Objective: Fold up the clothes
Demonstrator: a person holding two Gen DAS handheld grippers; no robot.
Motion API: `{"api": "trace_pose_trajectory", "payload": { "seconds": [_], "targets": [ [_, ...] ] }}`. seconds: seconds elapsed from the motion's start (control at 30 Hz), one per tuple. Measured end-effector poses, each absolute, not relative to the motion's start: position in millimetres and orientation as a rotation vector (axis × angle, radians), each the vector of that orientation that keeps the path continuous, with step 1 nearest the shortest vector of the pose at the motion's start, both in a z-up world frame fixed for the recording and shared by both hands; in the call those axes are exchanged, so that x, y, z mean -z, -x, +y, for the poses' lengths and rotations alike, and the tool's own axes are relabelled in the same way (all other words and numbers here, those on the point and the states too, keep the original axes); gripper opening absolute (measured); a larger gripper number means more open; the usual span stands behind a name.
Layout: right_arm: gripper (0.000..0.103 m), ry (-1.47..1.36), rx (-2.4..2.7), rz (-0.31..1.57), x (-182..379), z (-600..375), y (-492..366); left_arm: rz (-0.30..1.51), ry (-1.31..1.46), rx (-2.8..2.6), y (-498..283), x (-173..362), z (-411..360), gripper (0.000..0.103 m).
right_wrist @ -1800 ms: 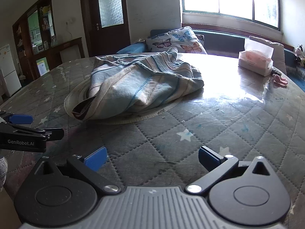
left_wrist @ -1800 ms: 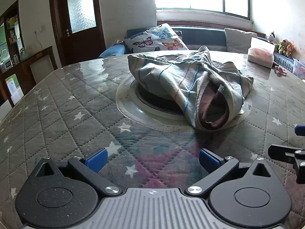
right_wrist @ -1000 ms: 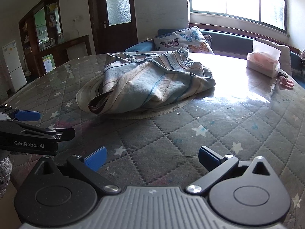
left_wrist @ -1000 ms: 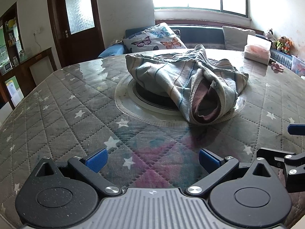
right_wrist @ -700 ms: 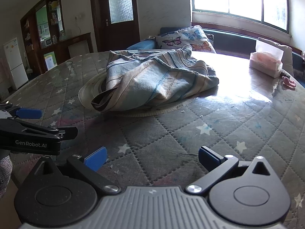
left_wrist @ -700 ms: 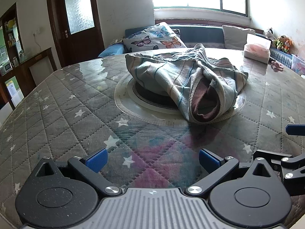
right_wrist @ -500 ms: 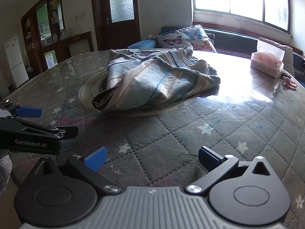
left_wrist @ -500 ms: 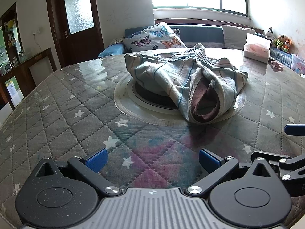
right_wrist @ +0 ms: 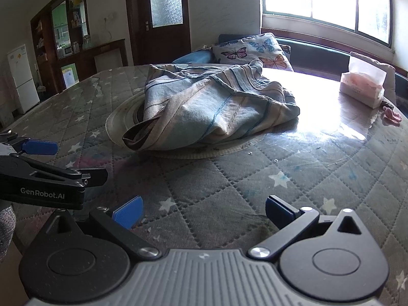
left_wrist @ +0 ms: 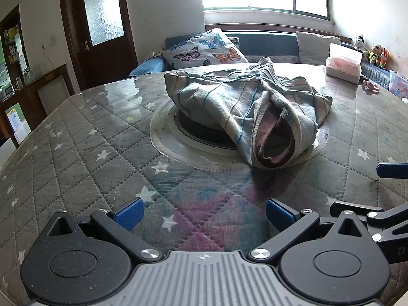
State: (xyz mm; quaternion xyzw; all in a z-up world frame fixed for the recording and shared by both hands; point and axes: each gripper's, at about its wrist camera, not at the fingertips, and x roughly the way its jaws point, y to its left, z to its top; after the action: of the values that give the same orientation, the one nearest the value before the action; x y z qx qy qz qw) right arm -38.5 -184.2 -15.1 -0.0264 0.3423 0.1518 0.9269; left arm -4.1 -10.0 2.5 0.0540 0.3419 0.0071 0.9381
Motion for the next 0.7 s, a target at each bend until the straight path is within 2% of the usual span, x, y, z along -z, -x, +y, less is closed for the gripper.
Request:
{"api": "trace_pose_trajectory", "payload": {
  "seconds": [0.7],
  "targets": [
    [0.103,0.078,-0.327,0.706,10.2,-174.2,15.9,0.700,-0.119,-0.009,-15.1,-9.5,-8.3,0.103]
  ]
}}
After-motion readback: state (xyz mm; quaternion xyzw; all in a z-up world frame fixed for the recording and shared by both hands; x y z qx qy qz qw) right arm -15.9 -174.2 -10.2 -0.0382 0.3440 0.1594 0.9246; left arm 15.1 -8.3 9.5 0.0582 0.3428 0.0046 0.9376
